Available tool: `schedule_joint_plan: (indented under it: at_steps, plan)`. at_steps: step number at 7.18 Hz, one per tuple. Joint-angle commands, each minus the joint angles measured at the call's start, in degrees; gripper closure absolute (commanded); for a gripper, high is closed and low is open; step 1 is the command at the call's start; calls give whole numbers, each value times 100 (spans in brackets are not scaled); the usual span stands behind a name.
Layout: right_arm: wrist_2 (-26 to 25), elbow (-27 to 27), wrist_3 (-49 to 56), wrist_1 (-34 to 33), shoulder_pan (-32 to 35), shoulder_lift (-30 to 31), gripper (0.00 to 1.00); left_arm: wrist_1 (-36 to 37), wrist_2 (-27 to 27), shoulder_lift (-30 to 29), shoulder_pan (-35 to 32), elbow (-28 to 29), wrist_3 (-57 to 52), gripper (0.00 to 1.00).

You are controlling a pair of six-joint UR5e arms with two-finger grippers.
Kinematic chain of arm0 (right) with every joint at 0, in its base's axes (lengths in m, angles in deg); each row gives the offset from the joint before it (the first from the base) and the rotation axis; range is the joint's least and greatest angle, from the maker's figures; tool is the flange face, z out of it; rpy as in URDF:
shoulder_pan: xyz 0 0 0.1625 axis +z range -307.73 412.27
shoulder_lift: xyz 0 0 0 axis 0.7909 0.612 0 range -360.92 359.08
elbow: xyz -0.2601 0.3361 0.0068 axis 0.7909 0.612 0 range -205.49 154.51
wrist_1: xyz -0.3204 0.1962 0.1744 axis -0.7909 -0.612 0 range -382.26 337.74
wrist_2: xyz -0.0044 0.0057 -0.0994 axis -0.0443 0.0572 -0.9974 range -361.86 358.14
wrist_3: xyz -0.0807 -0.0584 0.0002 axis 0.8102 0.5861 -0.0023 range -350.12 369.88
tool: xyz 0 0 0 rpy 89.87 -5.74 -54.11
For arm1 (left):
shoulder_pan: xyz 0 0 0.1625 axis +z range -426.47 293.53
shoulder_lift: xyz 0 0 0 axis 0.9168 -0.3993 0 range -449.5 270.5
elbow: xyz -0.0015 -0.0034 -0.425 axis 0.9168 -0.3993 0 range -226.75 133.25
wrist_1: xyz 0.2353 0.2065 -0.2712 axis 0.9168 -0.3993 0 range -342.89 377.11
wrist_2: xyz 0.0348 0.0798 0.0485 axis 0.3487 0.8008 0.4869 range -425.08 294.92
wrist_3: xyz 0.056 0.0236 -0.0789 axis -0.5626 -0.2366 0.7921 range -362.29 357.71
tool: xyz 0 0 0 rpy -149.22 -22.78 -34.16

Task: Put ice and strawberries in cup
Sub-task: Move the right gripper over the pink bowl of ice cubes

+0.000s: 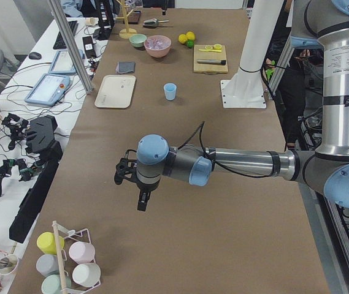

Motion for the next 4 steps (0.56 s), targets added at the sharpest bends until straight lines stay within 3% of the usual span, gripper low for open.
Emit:
schedule_joint_plan:
  at_steps: [1,4]
  plan:
    - [-162,206,-265,8,-581,-443,2,5,11,-7,5,2,5,2]
    - [-434,698,-257,8,-1030,-909,2,-3,11,-7,-4,2,5,2]
